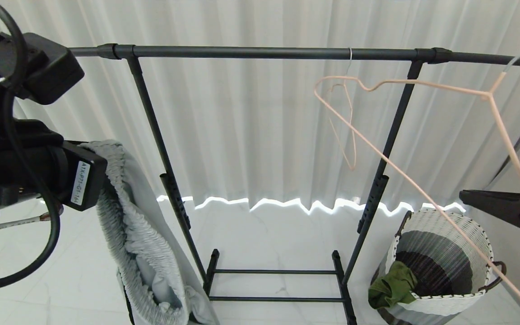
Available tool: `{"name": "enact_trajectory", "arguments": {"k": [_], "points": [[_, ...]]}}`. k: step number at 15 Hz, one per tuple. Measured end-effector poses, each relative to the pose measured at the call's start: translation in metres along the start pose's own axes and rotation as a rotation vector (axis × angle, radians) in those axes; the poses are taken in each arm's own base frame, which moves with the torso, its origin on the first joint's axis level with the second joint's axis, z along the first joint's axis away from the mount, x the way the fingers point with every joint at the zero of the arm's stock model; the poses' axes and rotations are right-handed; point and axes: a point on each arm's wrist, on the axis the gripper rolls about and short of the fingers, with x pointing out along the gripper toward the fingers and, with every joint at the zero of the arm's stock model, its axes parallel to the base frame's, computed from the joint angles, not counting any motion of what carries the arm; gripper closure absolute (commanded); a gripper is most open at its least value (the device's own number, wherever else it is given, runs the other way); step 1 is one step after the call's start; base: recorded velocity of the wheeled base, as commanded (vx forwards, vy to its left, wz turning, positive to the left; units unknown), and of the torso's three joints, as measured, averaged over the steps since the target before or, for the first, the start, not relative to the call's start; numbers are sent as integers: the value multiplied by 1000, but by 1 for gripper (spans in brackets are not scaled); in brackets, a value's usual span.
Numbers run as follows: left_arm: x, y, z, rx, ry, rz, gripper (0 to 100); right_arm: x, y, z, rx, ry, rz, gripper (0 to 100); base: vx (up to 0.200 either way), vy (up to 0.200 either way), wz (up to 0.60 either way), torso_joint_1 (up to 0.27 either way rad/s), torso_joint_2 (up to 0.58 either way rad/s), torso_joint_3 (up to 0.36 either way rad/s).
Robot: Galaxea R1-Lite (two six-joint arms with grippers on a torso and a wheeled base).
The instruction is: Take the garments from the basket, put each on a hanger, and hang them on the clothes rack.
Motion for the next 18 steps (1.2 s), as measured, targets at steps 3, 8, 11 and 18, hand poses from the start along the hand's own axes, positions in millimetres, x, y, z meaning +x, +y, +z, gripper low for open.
{"name": "enact_trajectory", "arguments": {"k": [3,8,11,18], "points": [[8,-3,4,-8,13,0,100,-1,18,-21,-44,69,137,100,0,0,0,0,0,0],[31,-13,15,-116,43,4,100,-5,41,-56,-56,135,342,100,0,0,0,0,0,0],[48,-26,19,-211,80,44,100,-5,48,-72,-80,177,442,100,0,0,0,0,0,0],[73,-59,28,-250,112,50,100,5,56,-82,-103,241,467,100,0,0,0,0,0,0]]}}
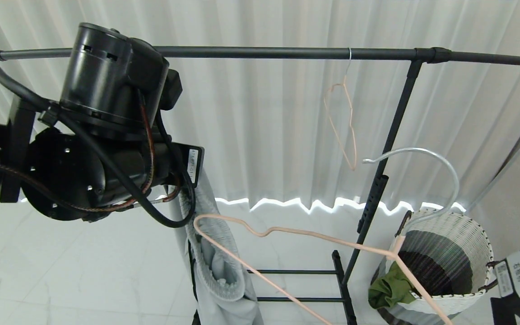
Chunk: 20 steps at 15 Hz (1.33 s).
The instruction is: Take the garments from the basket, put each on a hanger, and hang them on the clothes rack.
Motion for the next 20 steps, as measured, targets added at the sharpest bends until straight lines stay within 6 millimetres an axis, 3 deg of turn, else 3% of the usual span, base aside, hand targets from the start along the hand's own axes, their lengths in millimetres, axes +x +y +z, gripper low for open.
{"name": "enact_trajectory", "arguments": {"k": [6,13,20], "points": [[-4,-10,-1,14,-3,-30,100,30,-4,11,50,-78,-38,100,0,0,0,0,0,0],[-5,-12,-2,-16,-10,3,100,80,-12,28,81,-154,-138,100,0,0,0,0,0,0],[-26,-28,2,-24,-53,-76,100,132,-12,37,83,-149,-176,100,0,0,0,0,0,0]]}}
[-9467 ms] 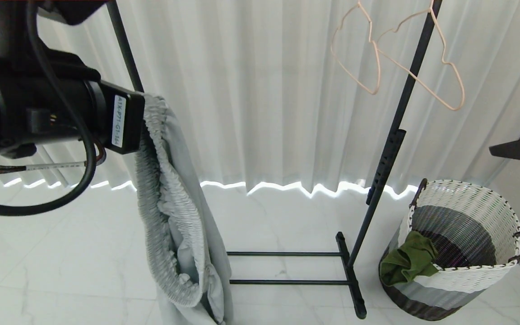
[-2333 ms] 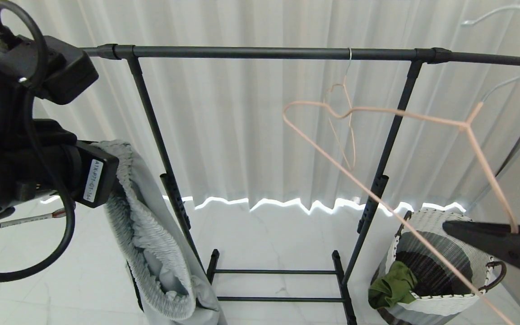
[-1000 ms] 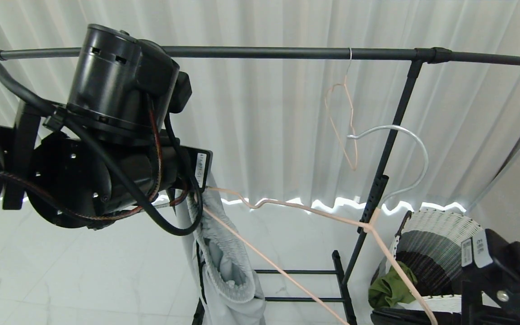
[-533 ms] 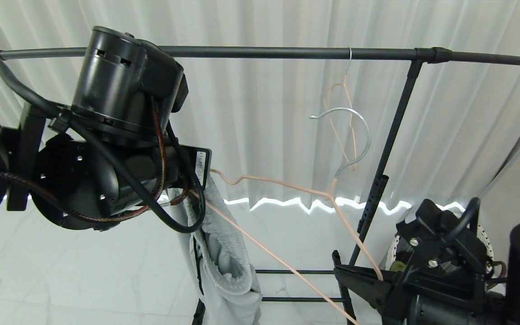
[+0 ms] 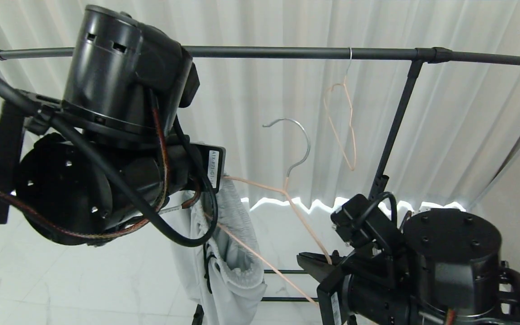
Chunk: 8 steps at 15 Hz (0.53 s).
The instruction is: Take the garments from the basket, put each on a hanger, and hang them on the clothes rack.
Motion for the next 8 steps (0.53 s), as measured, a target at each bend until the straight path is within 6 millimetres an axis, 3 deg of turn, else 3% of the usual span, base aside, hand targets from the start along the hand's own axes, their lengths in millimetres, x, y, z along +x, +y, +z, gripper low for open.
{"name": "enact_trajectory", "arguments": {"k": [8], "points": [[-35,-19,13,-37,-79,-139,100,26,7,3,10,-49,-12,100,0,0,0,0,0,0]]}}
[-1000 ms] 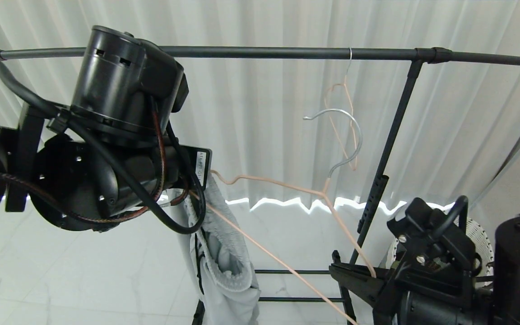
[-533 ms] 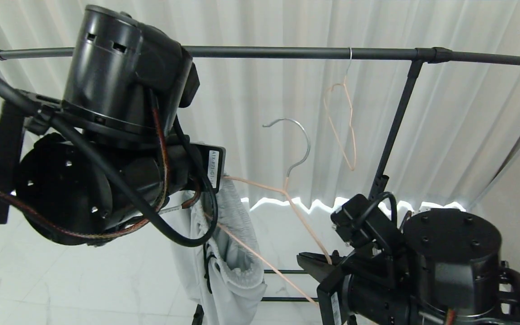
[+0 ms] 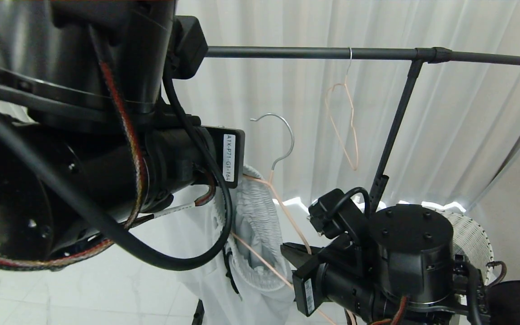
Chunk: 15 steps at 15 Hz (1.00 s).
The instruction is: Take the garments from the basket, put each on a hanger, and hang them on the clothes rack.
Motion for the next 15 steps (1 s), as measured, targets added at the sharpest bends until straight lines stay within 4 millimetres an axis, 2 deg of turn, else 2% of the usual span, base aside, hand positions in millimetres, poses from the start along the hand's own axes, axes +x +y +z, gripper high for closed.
{"name": "enact_trajectory", "arguments": {"k": [7,15], "points": [[-3,0,0,-6,-4,-1,100,-1,2,10,24,-102,-12,100,0,0,0,0,0,0],[-4,2,1,14,-11,17,100,-13,3,31,34,-207,-11,100,0,0,0,0,0,0]]}}
